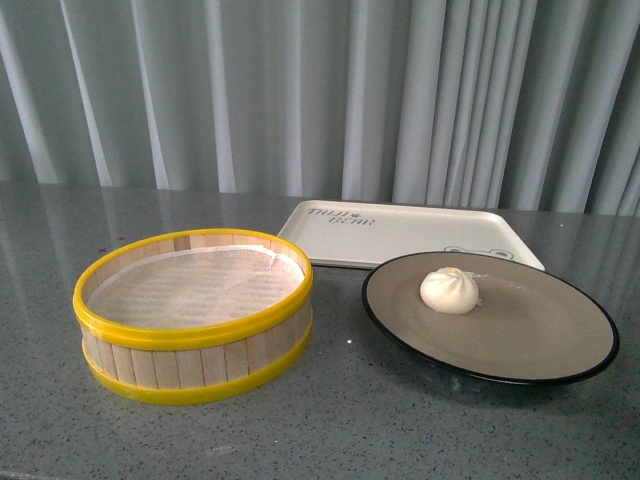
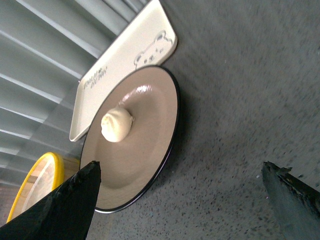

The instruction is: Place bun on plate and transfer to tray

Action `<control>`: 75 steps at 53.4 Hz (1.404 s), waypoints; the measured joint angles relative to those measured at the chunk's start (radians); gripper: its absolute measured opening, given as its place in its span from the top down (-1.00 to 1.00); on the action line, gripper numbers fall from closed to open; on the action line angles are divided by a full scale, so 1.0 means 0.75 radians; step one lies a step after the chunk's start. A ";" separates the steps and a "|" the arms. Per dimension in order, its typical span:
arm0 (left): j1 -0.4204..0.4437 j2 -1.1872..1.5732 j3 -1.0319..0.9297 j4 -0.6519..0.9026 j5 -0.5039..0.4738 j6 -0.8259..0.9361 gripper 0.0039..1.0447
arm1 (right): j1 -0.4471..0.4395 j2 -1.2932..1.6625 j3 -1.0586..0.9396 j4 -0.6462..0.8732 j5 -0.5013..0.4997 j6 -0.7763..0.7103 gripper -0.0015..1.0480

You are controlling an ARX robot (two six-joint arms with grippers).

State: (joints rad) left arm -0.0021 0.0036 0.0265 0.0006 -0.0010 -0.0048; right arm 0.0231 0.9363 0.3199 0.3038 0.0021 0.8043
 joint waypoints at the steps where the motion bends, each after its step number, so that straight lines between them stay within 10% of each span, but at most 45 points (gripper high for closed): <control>1: 0.000 0.000 0.000 0.000 0.001 0.000 -0.88 | 0.018 0.037 0.006 0.011 0.007 0.022 -0.84; 23: 0.000 0.000 0.000 0.000 0.000 0.000 -0.88 | 0.192 0.466 0.152 0.199 -0.008 0.455 -0.84; 75: 0.000 0.000 0.000 0.000 0.000 0.000 -0.88 | 0.229 0.889 0.356 0.355 -0.101 0.590 -0.84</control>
State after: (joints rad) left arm -0.0021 0.0036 0.0265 0.0006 -0.0010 -0.0048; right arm 0.1947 1.6032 0.5865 0.5697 -0.0734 1.2465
